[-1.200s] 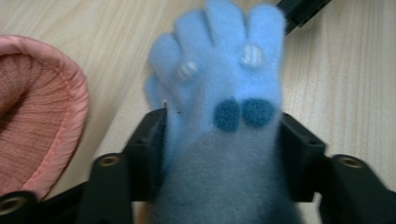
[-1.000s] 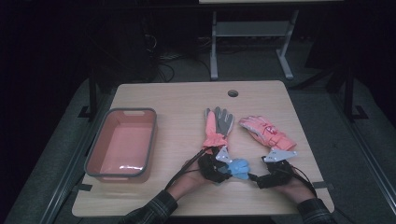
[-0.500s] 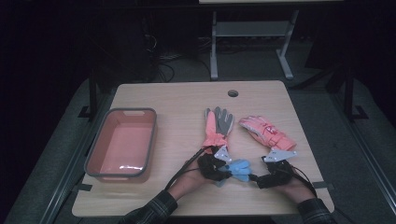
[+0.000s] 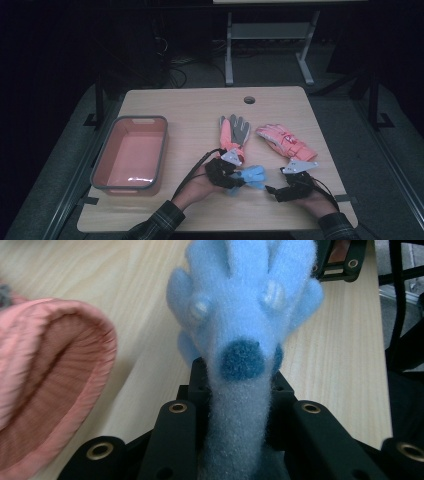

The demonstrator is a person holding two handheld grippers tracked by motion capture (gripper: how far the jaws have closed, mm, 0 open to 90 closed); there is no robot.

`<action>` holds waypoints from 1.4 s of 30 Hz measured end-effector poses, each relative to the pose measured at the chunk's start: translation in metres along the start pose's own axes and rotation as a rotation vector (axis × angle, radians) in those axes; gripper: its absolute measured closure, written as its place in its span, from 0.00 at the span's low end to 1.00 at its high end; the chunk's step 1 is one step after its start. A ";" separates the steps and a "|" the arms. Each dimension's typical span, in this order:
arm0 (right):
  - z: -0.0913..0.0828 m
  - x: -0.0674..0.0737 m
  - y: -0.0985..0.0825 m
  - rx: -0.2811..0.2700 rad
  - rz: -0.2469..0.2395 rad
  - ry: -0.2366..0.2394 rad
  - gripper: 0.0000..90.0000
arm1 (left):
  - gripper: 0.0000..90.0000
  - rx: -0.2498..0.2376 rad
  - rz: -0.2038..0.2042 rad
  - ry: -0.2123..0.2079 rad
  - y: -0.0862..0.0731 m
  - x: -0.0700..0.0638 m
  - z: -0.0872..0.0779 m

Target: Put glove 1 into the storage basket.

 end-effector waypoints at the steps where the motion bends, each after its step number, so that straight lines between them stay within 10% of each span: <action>1: 0.000 0.000 0.000 0.000 0.000 0.000 0.12 | 0.81 0.000 -0.002 -0.001 0.000 0.002 -0.002; 21: 0.000 0.000 0.000 -0.002 -0.005 0.000 0.12 | 0.80 -0.017 -0.104 0.066 0.002 0.038 -0.057; 42: 0.000 0.000 0.000 -0.002 -0.005 0.000 0.12 | 0.80 -0.062 -0.213 0.277 -0.016 0.092 -0.131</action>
Point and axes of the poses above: each handheld gripper's, and its own axes: z roughly forward along the jaws, y roughly out of its top, x roughly to its left, the point moved 7 cm from there along z, roughly forward along the jaws, and after that the axes turned 8 degrees about y, right-handed, at the moved point
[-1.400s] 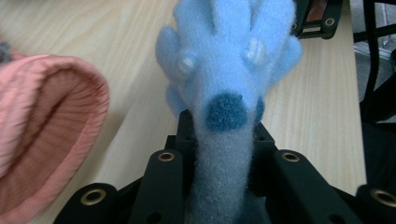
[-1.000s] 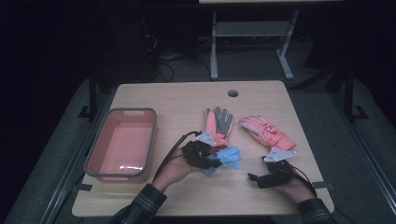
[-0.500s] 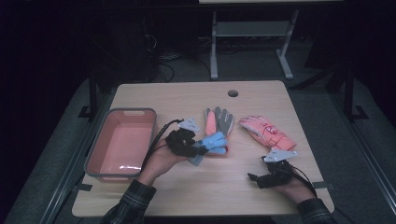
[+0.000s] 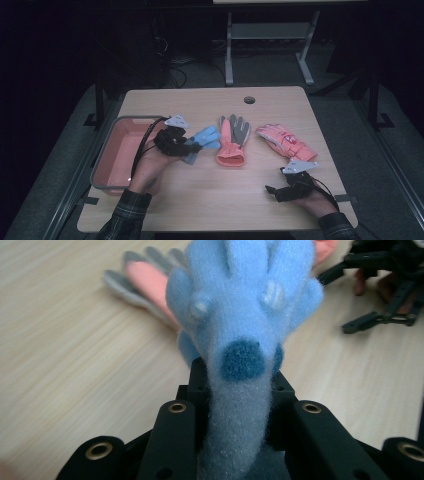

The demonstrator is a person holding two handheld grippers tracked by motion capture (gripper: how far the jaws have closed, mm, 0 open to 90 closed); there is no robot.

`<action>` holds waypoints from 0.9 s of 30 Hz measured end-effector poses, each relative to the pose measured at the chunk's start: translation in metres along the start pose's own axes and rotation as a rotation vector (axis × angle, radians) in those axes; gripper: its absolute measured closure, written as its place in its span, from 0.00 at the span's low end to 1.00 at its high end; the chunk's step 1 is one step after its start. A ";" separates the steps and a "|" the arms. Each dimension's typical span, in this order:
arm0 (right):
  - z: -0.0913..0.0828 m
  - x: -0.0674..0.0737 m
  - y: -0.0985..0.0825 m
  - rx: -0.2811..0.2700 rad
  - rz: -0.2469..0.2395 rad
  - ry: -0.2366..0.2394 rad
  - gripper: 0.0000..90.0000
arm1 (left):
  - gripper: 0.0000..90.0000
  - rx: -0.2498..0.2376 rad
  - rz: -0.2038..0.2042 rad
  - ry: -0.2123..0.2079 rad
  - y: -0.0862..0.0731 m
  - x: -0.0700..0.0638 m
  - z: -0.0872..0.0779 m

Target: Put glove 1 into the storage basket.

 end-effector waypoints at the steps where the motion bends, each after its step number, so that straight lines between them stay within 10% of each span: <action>1: 0.000 0.000 0.000 0.000 0.000 0.000 0.12 | 0.80 0.007 -0.003 0.027 -0.002 0.009 -0.005; 27: 0.000 0.000 0.000 0.000 0.000 0.000 0.12 | 0.80 0.018 -0.145 0.271 -0.045 0.103 -0.045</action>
Point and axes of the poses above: each handheld gripper's, and its own axes: z roughly forward along the jaws, y roughly out of its top, x roughly to its left, the point moved 7 cm from there along z, roughly forward along the jaws, and after that the axes turned 8 degrees about y, right-handed, at the moved point
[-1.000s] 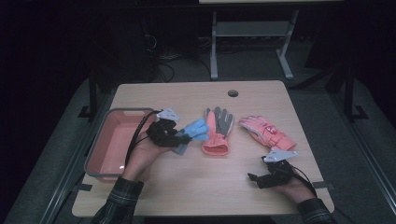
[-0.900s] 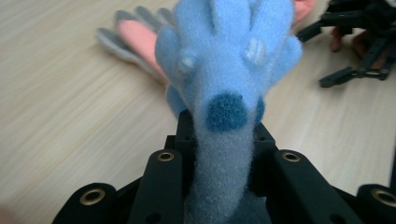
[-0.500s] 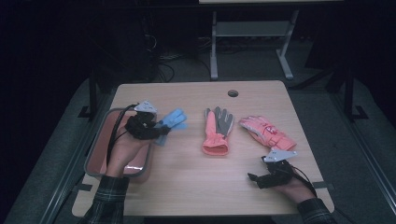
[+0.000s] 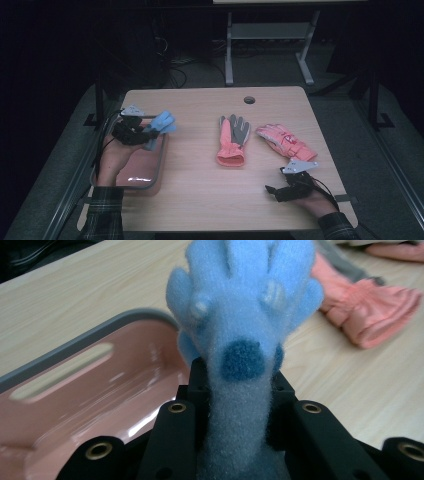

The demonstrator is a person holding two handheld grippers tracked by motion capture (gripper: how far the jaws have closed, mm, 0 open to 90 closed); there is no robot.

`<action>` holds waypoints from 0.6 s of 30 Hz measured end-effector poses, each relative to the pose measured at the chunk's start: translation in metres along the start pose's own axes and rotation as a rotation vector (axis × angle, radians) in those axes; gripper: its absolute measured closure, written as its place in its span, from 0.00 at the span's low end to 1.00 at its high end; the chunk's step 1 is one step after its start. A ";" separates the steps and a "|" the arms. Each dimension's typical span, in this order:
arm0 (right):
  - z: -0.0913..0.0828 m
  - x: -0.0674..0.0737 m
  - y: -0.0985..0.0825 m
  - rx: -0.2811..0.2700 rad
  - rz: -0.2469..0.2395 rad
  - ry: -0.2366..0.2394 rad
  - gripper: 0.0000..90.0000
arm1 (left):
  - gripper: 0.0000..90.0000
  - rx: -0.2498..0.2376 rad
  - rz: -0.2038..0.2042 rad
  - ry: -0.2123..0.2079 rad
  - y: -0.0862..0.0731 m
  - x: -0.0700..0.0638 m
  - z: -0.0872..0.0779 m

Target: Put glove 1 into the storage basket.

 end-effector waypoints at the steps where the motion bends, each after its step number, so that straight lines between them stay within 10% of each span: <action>1: 0.000 0.000 0.000 0.000 -0.001 0.000 0.12 | 0.80 0.003 -0.002 0.007 -0.002 0.004 0.001; 18: 0.000 0.000 0.000 -0.001 0.000 0.000 0.12 | 0.79 0.112 -0.097 0.041 -0.038 0.042 0.039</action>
Point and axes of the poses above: each handheld gripper's, and its own axes: z roughly forward along the jaws, y roughly out of its top, x roughly to its left, the point moved 7 cm from there along z, roughly forward along the jaws, and after that the axes turned 8 degrees about y, right-handed, at the moved point
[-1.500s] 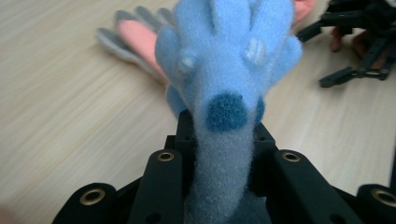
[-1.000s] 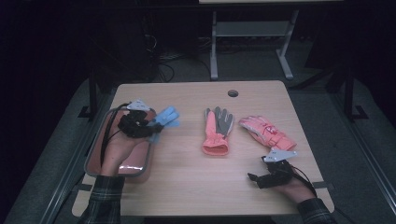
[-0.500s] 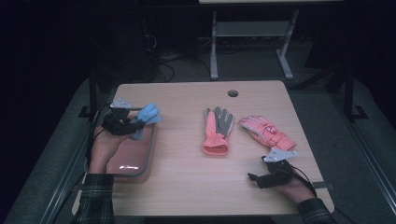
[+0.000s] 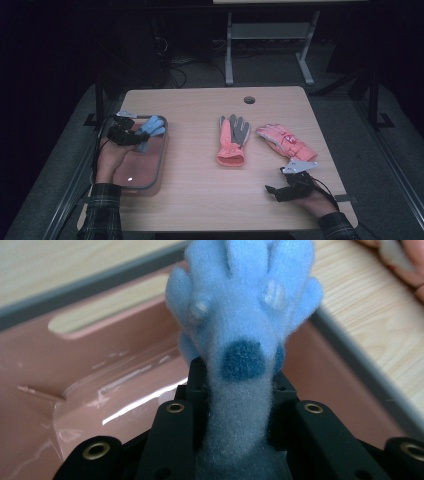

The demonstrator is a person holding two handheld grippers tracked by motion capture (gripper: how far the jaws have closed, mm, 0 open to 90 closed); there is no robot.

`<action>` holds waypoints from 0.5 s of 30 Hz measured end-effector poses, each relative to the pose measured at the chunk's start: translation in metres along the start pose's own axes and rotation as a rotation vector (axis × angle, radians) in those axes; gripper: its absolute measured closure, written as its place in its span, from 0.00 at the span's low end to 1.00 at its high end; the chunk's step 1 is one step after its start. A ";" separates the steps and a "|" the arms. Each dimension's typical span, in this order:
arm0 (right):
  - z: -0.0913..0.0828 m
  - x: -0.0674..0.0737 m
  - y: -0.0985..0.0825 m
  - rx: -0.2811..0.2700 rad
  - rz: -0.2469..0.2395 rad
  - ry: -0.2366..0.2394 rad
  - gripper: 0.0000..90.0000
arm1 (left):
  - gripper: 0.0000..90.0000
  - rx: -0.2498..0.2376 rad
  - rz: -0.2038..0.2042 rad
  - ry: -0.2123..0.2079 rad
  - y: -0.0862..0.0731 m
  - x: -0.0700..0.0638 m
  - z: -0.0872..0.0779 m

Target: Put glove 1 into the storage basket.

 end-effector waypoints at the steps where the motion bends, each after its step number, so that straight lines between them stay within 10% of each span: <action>1: 0.000 0.000 0.000 0.000 0.000 0.000 0.12 | 0.79 0.006 -0.004 0.000 -0.001 0.001 0.002; 15: 0.000 0.000 0.000 -0.001 0.000 -0.001 0.13 | 0.76 0.108 0.012 0.007 -0.012 -0.002 0.022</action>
Point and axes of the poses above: each handheld gripper's, and its own axes: z roughly forward along the jaws, y roughly out of its top, x roughly to its left, the point moved 7 cm from there along z, roughly forward along the jaws, and after that the axes turned 8 degrees about y, right-handed, at the moved point
